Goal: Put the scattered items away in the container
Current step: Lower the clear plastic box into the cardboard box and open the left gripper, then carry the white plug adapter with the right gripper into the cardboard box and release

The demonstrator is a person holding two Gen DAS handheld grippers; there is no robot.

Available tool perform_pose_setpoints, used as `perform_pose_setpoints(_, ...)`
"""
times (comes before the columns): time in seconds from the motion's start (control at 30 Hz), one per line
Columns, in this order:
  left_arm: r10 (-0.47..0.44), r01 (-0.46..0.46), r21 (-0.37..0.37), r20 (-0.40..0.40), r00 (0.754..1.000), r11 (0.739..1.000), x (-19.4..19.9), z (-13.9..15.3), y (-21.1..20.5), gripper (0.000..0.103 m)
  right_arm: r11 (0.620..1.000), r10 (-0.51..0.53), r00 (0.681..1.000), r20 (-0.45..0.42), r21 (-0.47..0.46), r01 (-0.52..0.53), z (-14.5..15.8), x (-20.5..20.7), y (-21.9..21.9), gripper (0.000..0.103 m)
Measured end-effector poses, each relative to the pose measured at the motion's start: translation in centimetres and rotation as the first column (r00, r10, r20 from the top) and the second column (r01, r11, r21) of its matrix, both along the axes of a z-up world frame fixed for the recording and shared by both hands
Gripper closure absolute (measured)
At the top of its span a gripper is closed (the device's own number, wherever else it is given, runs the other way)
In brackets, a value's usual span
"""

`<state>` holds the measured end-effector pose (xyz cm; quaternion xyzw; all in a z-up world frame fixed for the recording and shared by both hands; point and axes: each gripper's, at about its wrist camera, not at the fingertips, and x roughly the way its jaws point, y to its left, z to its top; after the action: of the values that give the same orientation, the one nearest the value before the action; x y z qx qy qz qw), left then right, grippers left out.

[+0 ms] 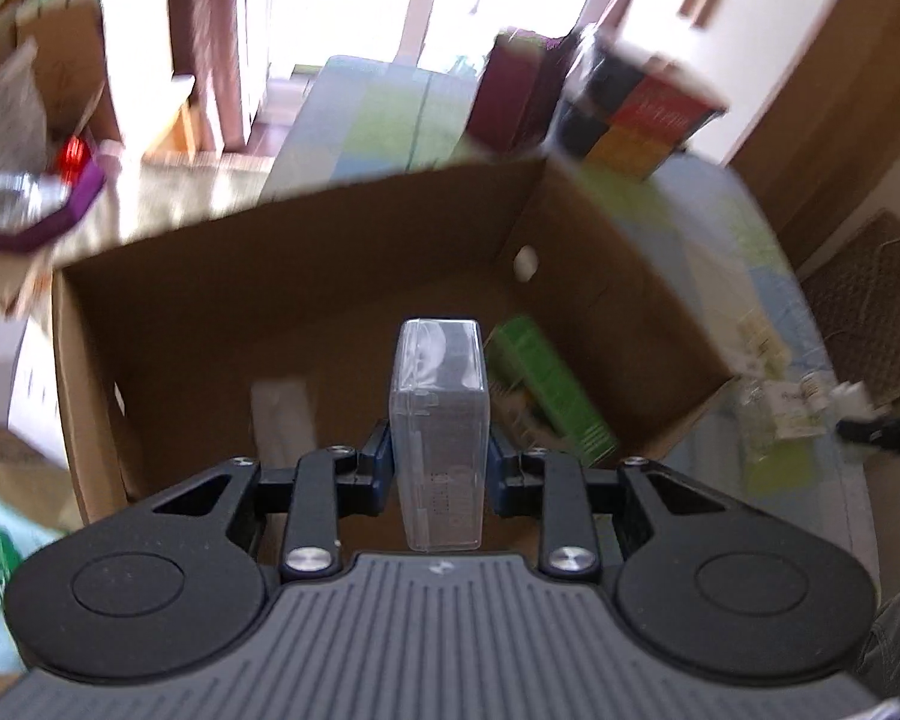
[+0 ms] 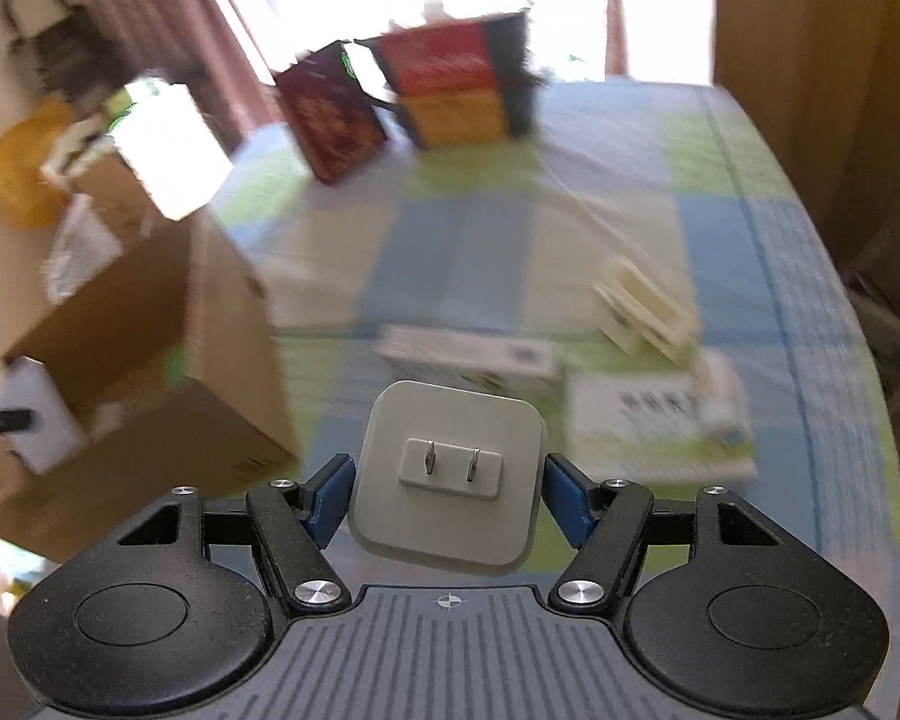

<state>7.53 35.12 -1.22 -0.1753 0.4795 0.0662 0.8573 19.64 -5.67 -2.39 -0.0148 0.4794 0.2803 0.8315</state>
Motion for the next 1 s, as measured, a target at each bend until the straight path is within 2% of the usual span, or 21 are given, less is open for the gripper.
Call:
perform_pose_setpoints(0.2,0.007,-0.019,-0.071,-0.177,0.984,0.997,1.8,-3.7,1.8,0.077,0.996,0.087,0.996,0.022,0.026,-0.088,1.3,-0.4,3.6,0.033)
perform_pose_setpoints(0.33,-0.016,-0.003,-0.075,-0.255,0.967,0.997,2.6,-5.5,2.4,0.077,0.991,0.132,0.991,0.028,0.029,-0.132,1.3,-0.5,5.5,0.033)
perform_pose_setpoints(0.5,-0.034,0.023,-0.043,-0.286,0.958,0.999,2.8,-6.1,2.2,0.076,0.982,0.188,0.981,0.045,0.027,-0.189,1.4,-0.8,7.4,0.033)
perform_pose_setpoints(0.57,-0.032,0.025,-0.029,-0.281,0.959,0.999,2.6,-6.1,2.3,0.066,0.977,0.208,0.977,0.053,0.028,-0.210,1.5,-0.9,8.2,0.033)
perform_pose_setpoints(0.67,-0.029,0.025,-0.017,-0.264,0.964,1.000,2.3,-5.8,2.3,0.059,0.969,0.242,0.968,0.067,0.032,-0.245,1.8,-1.2,9.5,0.033)
perform_pose_setpoints(0.83,-0.018,0.015,-0.013,-0.229,0.973,1.000,1.0,-5.0,2.7,0.058,0.948,0.313,0.945,0.092,0.025,-0.317,2.2,-1.6,12.2,0.033)
perform_pose_setpoints(1.0,-0.008,0.010,0.012,-0.206,0.979,1.000,0.0,-3.9,3.2,0.056,0.909,0.415,0.903,0.110,-0.011,-0.416,1.8,-2.3,15.9,0.033)
